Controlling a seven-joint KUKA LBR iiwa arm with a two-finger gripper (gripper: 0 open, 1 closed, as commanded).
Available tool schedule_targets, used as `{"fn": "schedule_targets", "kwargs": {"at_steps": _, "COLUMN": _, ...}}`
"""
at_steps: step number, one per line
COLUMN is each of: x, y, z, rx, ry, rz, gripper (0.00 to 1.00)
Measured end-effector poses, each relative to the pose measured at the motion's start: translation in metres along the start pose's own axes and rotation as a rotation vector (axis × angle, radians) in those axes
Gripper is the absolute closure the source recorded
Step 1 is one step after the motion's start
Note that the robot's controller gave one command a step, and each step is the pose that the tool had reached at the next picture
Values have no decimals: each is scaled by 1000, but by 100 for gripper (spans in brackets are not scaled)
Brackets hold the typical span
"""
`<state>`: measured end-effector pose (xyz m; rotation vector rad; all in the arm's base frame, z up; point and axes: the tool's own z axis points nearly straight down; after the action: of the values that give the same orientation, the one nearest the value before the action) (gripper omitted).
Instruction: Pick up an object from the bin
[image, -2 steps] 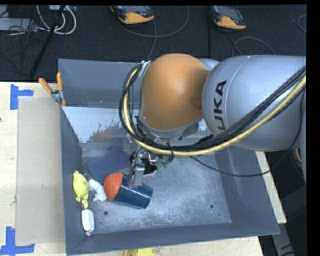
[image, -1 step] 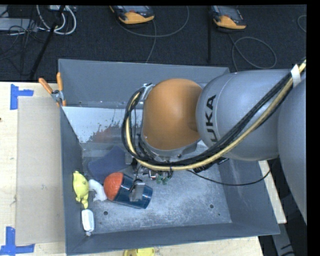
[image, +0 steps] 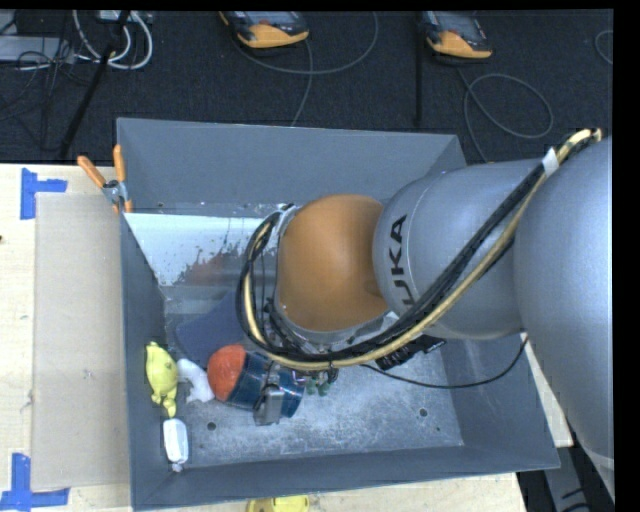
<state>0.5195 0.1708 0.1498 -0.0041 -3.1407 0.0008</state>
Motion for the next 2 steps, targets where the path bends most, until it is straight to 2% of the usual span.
{"fn": "schedule_targets", "kwargs": {"at_steps": 1, "x": -4, "y": 10, "z": 16, "rx": -1, "ry": -1, "rz": 95, "gripper": 0}}
{"fn": "schedule_targets", "kwargs": {"at_steps": 2, "x": -6, "y": 13, "z": 20, "rx": -2, "ry": -3, "rz": 122, "gripper": 0}}
